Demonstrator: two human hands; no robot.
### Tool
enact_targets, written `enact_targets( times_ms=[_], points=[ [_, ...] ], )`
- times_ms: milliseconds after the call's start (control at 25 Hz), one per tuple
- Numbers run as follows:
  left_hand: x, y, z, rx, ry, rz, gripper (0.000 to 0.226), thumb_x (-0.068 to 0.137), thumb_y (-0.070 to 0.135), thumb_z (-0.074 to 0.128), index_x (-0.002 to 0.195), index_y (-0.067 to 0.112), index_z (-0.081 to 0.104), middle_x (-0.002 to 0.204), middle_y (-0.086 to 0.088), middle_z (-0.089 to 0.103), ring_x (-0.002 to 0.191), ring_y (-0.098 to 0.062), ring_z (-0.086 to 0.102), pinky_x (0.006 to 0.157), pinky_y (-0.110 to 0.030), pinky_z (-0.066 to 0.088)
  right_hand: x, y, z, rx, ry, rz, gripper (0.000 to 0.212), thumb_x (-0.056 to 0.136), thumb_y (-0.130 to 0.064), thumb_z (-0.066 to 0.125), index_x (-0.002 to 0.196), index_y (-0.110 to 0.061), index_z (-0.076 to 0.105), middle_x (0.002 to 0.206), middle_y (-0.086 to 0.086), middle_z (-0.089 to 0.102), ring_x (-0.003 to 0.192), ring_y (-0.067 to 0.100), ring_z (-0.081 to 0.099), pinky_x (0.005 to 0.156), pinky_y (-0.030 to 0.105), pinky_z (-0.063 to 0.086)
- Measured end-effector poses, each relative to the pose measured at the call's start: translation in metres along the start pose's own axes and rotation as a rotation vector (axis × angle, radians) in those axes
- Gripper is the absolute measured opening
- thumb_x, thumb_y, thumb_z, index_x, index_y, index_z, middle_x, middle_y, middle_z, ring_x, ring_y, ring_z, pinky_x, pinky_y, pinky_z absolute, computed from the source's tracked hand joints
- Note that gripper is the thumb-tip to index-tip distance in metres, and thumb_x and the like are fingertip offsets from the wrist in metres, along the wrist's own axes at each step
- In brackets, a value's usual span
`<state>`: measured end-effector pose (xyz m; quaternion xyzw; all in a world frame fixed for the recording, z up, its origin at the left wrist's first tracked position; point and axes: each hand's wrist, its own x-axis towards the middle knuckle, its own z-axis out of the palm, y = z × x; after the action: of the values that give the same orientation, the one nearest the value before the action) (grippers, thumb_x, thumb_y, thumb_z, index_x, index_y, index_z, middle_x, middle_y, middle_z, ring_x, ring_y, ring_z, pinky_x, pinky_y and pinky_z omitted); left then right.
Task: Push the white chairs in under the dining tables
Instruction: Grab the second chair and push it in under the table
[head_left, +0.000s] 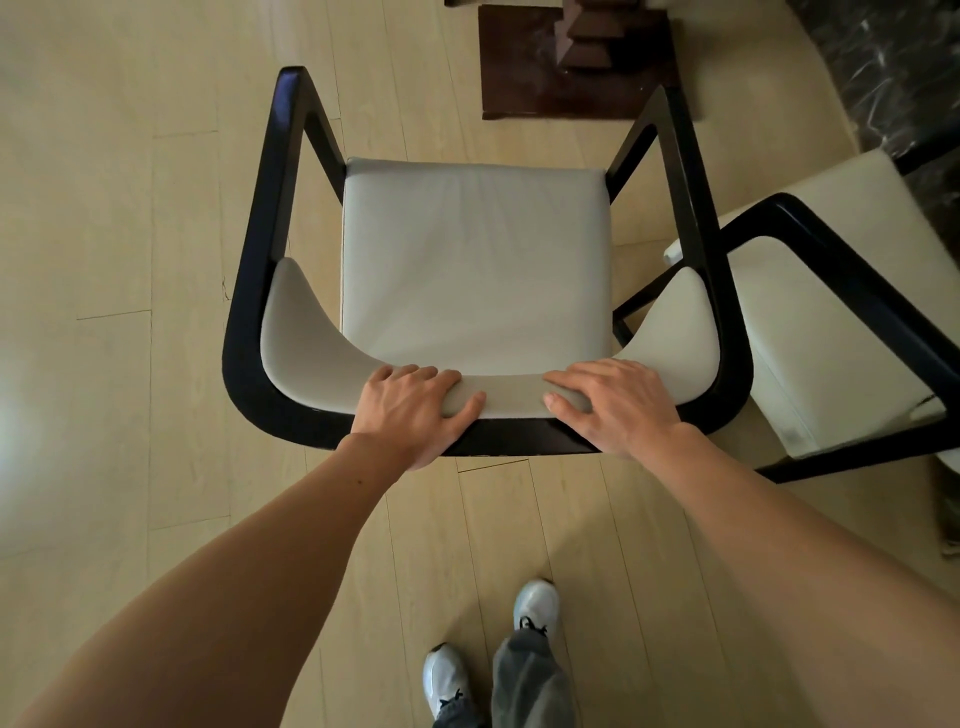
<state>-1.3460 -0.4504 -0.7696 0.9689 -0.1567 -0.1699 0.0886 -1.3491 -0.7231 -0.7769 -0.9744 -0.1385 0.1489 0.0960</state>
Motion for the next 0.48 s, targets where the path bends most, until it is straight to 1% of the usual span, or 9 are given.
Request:
enact_targets(
  times_ms=[120, 480],
  points=[
    [0.008, -0.004, -0.003, 0.013, -0.005, -0.005, 0.074, 0.092, 0.071, 0.007, 0.121, 0.030, 0.062, 0.105, 0.008, 0.070, 0.104, -0.017, 0.062, 0.100, -0.039, 0.042, 0.010, 0.001, -0.002, -0.004, -0.015, 0.003, 0.071, 0.092, -0.074, 0.016, 0.130, -0.036, 0.063, 0.123, -0.014, 0.068, 0.113, 0.015, 0.061, 0.089, 0.036, 0.042],
    [0.049, -0.009, -0.022, 0.020, -0.048, -0.018, 0.074, 0.091, 0.071, 0.007, 0.126, 0.031, 0.059, 0.115, 0.009, 0.068, 0.113, -0.017, 0.059, 0.104, -0.037, 0.038, 0.052, 0.017, -0.017, 0.015, -0.029, 0.013, 0.069, 0.093, -0.074, 0.019, 0.128, -0.036, 0.064, 0.121, -0.014, 0.068, 0.113, 0.014, 0.060, 0.096, 0.038, 0.043]
  ],
)
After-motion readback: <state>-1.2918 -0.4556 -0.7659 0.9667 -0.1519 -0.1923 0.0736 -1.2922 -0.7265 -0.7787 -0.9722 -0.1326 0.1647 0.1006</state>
